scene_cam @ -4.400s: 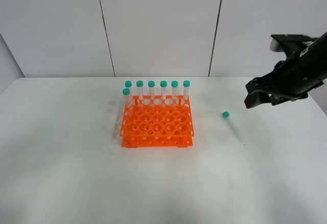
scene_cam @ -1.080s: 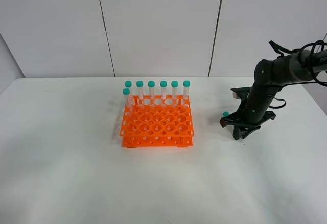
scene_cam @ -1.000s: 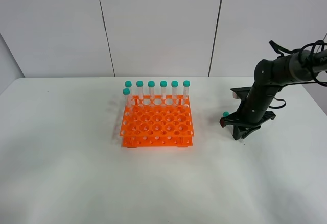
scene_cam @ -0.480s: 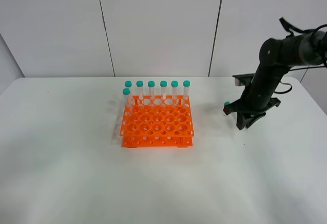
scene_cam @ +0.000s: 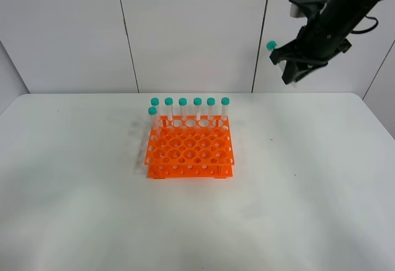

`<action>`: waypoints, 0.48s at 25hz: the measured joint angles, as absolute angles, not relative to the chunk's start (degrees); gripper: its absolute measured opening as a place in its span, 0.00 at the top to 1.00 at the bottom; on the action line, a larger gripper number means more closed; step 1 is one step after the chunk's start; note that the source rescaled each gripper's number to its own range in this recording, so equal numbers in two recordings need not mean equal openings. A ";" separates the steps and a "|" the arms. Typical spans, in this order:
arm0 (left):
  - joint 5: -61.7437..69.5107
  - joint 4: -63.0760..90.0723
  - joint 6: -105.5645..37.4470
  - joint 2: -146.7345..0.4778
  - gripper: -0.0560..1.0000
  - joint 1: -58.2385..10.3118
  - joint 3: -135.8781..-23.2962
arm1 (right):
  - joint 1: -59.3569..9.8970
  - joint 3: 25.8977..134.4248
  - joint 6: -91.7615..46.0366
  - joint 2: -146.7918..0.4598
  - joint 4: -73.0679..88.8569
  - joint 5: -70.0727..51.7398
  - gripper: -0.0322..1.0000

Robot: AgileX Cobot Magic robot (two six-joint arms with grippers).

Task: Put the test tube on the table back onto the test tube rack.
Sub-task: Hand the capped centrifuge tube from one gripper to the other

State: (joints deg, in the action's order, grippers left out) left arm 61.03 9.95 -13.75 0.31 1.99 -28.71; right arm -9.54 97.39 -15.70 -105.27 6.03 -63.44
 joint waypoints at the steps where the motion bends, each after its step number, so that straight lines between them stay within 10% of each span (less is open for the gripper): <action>1: 61.03 9.95 -13.75 0.31 0.00 1.99 -28.71 | -10.90 98.63 -15.70 -105.08 6.09 -63.49 0.95; 12: 61.03 9.95 -13.75 0.31 0.00 1.99 -28.71 | -27.38 98.82 -22.29 -105.05 10.06 -44.76 0.95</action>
